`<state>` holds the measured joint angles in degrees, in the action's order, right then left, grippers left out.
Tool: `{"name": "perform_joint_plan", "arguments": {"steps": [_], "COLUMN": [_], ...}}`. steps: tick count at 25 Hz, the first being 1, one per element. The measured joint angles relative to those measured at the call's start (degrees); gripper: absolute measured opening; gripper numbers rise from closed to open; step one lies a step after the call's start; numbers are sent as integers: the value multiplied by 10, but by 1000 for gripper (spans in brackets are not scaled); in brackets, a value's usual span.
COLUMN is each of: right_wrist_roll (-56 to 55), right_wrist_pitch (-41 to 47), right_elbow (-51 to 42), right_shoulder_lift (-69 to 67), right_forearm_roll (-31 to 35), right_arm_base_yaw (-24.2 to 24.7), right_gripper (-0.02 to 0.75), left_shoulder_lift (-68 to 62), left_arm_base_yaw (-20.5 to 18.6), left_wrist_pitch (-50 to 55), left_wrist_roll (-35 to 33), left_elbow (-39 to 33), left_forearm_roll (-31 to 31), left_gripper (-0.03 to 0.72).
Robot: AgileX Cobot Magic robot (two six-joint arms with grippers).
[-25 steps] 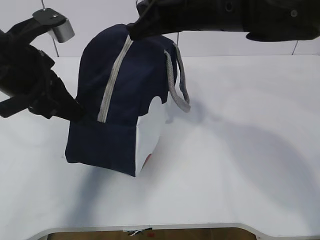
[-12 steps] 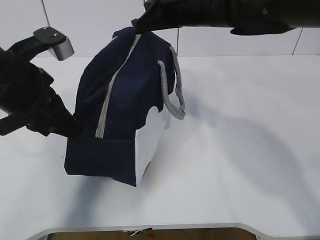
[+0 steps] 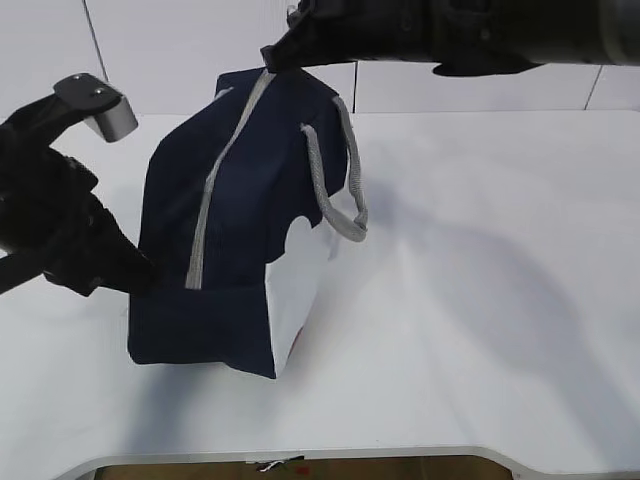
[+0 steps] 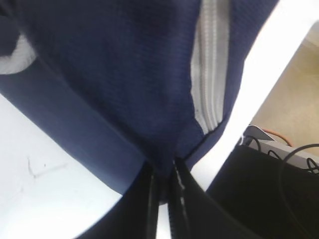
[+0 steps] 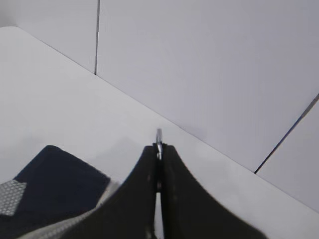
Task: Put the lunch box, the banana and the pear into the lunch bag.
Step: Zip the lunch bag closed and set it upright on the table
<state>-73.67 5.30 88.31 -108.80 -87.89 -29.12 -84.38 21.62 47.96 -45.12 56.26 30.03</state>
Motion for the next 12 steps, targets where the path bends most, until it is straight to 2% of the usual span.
{"name": "perform_joint_plan", "arguments": {"steps": [8,10,12], "right_wrist_roll": [-40,-56,-71], "right_wrist_pitch": [-30,-44,-59], "right_elbow": [9,9,9], "right_shoulder_lift": [-12,-12,-11], "right_forearm_roll": [0,0,0], "right_arm_base_yaw": [2,4,4], "right_gripper": [17,17,17], "left_shoulder_lift": [20,26,33], "left_arm_base_yaw": [0,0,0], "left_wrist_pitch": [5,6,10], "left_wrist_roll": [12,28,37], "left_elbow": [-6,-7,-7], "left_forearm_roll": [10,10,13], "left_gripper": [13,29,78]}}
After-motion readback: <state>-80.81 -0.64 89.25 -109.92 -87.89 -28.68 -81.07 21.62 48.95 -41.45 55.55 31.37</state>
